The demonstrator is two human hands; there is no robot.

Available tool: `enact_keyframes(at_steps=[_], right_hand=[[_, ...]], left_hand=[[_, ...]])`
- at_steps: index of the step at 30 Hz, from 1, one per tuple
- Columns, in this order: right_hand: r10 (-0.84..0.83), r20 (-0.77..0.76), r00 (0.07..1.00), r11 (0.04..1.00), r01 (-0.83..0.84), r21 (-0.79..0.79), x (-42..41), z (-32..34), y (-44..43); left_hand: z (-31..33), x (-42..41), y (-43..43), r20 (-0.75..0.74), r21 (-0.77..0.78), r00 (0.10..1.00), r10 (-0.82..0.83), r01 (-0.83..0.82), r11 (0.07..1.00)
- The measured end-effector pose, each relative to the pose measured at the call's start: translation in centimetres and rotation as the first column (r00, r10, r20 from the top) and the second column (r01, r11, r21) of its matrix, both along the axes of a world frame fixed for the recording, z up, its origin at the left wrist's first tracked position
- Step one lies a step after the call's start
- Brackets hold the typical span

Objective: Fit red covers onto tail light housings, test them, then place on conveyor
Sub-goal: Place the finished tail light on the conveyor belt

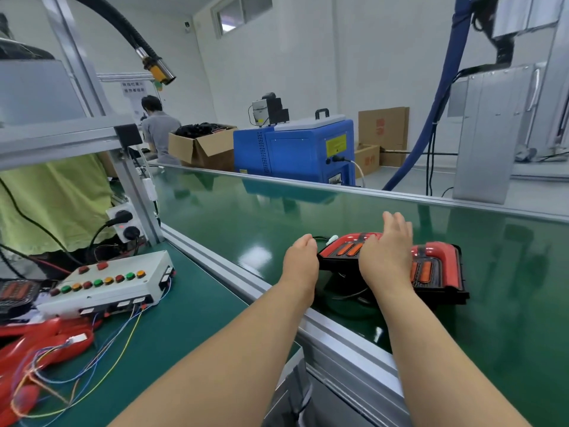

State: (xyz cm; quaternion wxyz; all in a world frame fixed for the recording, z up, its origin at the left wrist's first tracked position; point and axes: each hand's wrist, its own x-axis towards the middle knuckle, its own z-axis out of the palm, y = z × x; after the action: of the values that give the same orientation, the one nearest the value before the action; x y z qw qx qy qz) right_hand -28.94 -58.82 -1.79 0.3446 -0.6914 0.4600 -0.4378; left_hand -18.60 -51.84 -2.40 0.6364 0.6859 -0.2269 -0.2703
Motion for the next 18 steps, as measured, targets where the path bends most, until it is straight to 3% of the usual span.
enact_keyframes(at_steps=[4,9,18], right_hand=[[-0.027,0.102,0.994,0.987,0.043,-0.155,-0.5,0.6,1.0],[0.121,0.250,0.961,0.930,-0.022,-0.366,0.1,1.1,4.2],[0.447,0.285,0.848,0.853,-0.309,-0.420,6.0,3.5,13.1]], left_hand=[[1.4,0.1,2.8,0.068,-0.039,0.997,0.047,-0.045,0.998],[2.6,0.6,9.0,0.101,-0.148,0.991,0.092,-0.076,0.986],[5.0,5.4,20.8,0.172,-0.251,0.916,0.364,-0.316,0.915]])
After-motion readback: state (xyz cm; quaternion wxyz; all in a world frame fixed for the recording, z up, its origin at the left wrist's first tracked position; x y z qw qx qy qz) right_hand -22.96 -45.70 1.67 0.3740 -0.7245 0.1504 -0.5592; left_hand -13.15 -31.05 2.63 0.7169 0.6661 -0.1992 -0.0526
